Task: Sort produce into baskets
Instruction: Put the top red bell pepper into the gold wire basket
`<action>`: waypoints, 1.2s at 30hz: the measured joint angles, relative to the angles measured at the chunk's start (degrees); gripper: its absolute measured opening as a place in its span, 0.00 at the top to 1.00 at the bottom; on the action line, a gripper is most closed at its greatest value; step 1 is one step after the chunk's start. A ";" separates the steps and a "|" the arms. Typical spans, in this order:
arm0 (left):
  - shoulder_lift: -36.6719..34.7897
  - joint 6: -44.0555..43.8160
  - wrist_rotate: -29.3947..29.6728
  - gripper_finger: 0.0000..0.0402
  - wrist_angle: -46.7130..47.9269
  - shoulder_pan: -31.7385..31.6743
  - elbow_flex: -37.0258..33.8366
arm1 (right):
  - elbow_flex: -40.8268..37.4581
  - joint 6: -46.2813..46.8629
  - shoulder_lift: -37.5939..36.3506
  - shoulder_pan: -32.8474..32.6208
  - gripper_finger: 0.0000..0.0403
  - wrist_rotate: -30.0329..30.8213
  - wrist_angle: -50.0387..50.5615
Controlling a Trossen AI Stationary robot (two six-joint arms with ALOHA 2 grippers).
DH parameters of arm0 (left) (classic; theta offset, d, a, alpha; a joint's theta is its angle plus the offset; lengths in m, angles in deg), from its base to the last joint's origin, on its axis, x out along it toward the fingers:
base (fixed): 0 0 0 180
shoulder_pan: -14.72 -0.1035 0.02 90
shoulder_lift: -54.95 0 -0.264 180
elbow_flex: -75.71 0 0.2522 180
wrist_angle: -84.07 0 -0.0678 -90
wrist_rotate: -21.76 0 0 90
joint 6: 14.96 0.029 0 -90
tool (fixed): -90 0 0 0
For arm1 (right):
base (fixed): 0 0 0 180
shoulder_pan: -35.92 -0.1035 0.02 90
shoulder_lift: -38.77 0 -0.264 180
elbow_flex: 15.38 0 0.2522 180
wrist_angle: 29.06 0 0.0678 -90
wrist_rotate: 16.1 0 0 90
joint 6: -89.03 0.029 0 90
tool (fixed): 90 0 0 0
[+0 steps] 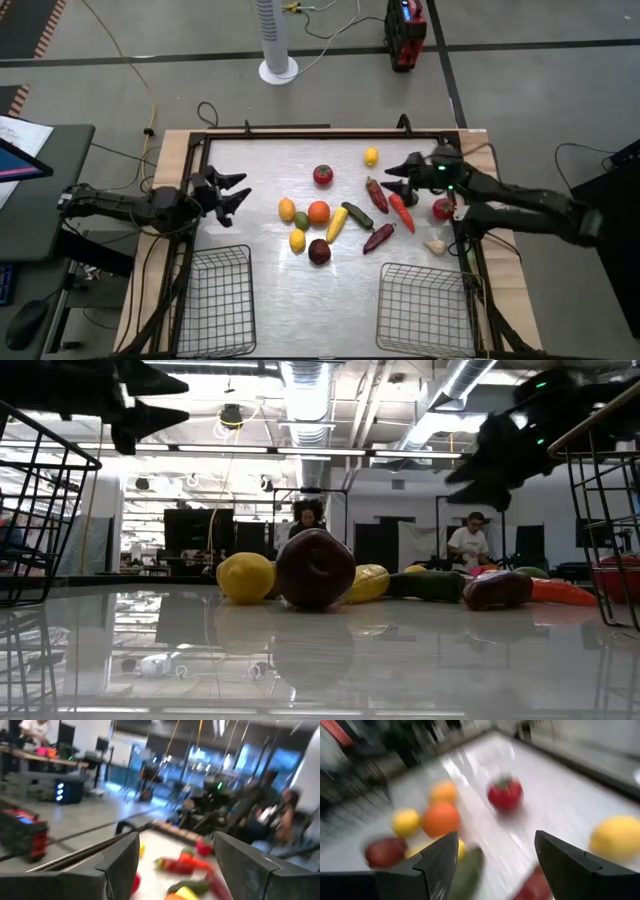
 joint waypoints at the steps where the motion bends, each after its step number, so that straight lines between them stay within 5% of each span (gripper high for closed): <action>1: 1.28 0.40 0.02 0.40 2.57 -0.02 1.61 | 1.63 -0.91 2.56 -1.17 0.28 2.29 2.66; 9: 10.19 0.65 -0.43 0.41 15.63 0.01 13.38 | 16.62 -3.50 19.71 -9.17 0.28 18.97 24.54; 20: 21.08 -4.32 -0.44 0.41 1.93 0.38 14.75 | 25.27 -5.20 35.71 -9.11 0.28 22.63 32.52; 26: 21.52 1.06 0.93 0.41 -4.75 0.34 14.75 | 26.03 -2.90 40.61 -10.28 0.28 21.57 31.66; 36: 19.24 2.58 5.09 0.41 1.68 0.15 14.77 | 26.09 -1.62 45.57 -11.22 0.30 18.00 29.24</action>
